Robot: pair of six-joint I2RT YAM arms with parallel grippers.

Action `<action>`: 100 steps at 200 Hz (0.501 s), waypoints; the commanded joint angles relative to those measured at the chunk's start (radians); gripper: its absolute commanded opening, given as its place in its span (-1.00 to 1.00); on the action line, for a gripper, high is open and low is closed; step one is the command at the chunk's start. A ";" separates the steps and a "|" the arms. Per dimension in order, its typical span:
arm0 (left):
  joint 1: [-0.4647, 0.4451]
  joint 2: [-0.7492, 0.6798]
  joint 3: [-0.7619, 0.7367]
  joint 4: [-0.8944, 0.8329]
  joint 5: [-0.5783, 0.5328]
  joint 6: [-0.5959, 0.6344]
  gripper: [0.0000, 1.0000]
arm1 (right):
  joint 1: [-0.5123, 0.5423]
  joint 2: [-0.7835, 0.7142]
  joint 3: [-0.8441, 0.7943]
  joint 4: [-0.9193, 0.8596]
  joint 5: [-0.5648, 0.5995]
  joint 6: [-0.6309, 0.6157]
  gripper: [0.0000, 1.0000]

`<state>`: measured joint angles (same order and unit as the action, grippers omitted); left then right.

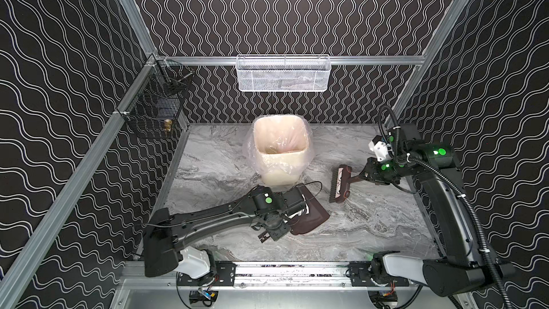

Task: Sweep away the paper scraps from the table
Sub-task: 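Lift the dustpan to the bin with the left while the right draws back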

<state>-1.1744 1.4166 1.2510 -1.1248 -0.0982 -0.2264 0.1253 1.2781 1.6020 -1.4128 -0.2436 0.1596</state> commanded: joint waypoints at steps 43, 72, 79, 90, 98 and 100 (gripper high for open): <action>0.004 -0.037 0.282 -0.330 -0.134 -0.175 -1.00 | -0.078 -0.005 -0.049 0.084 -0.152 -0.049 -1.00; 0.085 -0.020 0.425 -0.404 -0.116 -0.190 -1.00 | -0.087 -0.008 -0.052 0.094 -0.184 -0.040 -1.00; 0.117 -0.017 0.456 -0.414 -0.103 -0.182 -1.00 | -0.087 -0.008 -0.052 0.094 -0.190 -0.038 -1.00; 0.165 -0.014 0.503 -0.431 -0.090 -0.165 -1.00 | -0.088 -0.009 -0.050 0.092 -0.196 -0.038 -1.00; 0.205 -0.012 0.534 -0.441 -0.080 -0.150 -1.00 | -0.091 -0.010 -0.046 0.091 -0.199 -0.039 -1.00; 0.213 -0.011 0.542 -0.444 -0.079 -0.146 -1.00 | -0.090 -0.010 -0.045 0.092 -0.200 -0.039 -1.00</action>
<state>-1.0321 1.3998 1.7218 -1.4929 -0.1947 -0.3882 0.0376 1.2732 1.5509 -1.3491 -0.3946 0.1303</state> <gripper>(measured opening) 0.283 0.229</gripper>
